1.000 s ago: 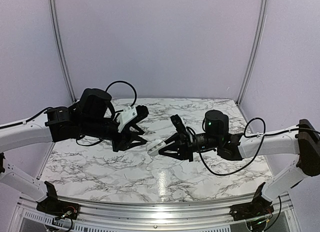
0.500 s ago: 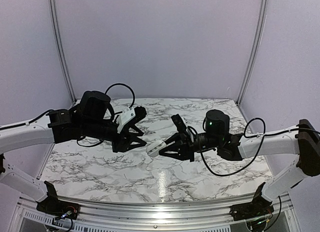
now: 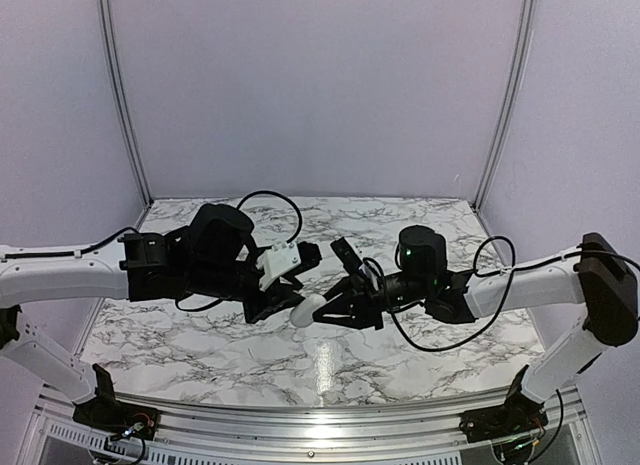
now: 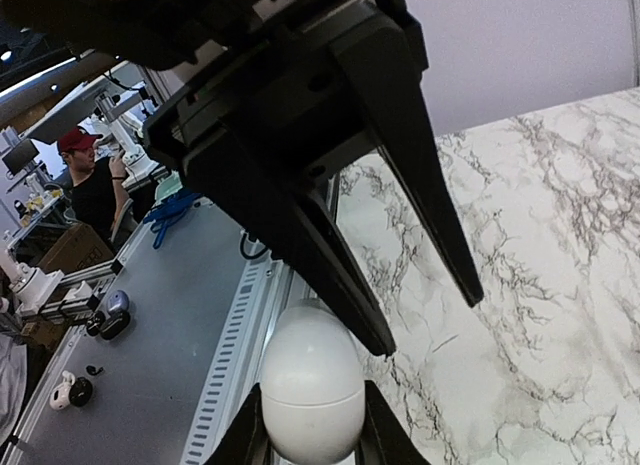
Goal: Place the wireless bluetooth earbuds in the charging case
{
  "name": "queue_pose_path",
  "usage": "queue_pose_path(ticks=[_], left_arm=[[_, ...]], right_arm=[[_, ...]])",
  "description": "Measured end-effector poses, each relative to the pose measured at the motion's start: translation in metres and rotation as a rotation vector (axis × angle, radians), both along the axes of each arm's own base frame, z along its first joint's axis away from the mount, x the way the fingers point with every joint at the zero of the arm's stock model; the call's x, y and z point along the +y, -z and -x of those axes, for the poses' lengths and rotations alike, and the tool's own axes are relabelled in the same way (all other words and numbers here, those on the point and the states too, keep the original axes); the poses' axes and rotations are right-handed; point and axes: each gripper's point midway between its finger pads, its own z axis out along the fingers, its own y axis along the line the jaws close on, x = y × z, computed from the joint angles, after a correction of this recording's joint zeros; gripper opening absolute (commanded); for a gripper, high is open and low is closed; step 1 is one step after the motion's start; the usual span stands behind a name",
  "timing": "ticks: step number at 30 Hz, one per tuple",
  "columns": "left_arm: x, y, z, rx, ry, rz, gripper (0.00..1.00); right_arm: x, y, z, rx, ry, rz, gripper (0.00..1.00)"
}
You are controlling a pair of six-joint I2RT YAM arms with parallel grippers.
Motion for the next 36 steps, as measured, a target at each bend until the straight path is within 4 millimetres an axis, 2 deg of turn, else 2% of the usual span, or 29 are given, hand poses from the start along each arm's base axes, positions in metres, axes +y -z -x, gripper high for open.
queue_pose_path(ticks=[3, 5, 6, 8, 9, 12, 16, 19, 23, 27, 30, 36], left_arm=[[0.0, 0.011, -0.008, -0.045, -0.047, -0.051, 0.53], [0.005, 0.013, -0.019, -0.077, -0.103, -0.075, 0.63], [0.008, 0.013, -0.025, -0.089, -0.13, -0.081, 0.69], [0.017, 0.01, -0.041, -0.104, -0.203, -0.079, 0.97], [0.021, 0.008, -0.049, -0.107, -0.236, -0.071, 0.99], [0.038, -0.001, -0.069, -0.105, -0.346, -0.008, 0.99], [0.065, -0.014, -0.089, -0.095, -0.479, 0.111, 0.99], [0.081, -0.027, -0.1, -0.098, -0.57, 0.205, 0.99], [0.09, -0.04, -0.11, -0.09, -0.673, 0.298, 0.99], [0.096, -0.04, -0.118, -0.07, -0.746, 0.323, 0.99], [0.096, -0.037, -0.123, -0.055, -0.778, 0.328, 0.99], [0.099, -0.035, -0.125, -0.037, -0.811, 0.339, 0.99]], right_arm=[[0.002, 0.012, -0.003, 0.06, 0.006, 0.031, 0.0], [0.0, 0.017, -0.01, 0.091, 0.023, 0.045, 0.0], [-0.002, 0.018, -0.016, 0.103, 0.043, 0.048, 0.0], [-0.009, 0.019, -0.034, 0.115, 0.099, 0.052, 0.0], [-0.014, 0.021, -0.047, 0.122, 0.14, 0.054, 0.0], [-0.031, 0.025, -0.084, 0.13, 0.274, 0.068, 0.0], [-0.044, 0.039, -0.116, 0.159, 0.378, 0.111, 0.0], [-0.046, 0.062, -0.136, 0.205, 0.43, 0.165, 0.01], [-0.043, 0.096, -0.154, 0.267, 0.47, 0.244, 0.03], [-0.043, 0.127, -0.171, 0.319, 0.511, 0.309, 0.11], [-0.045, 0.143, -0.185, 0.344, 0.54, 0.348, 0.15], [-0.046, 0.16, -0.206, 0.355, 0.58, 0.393, 0.31]])
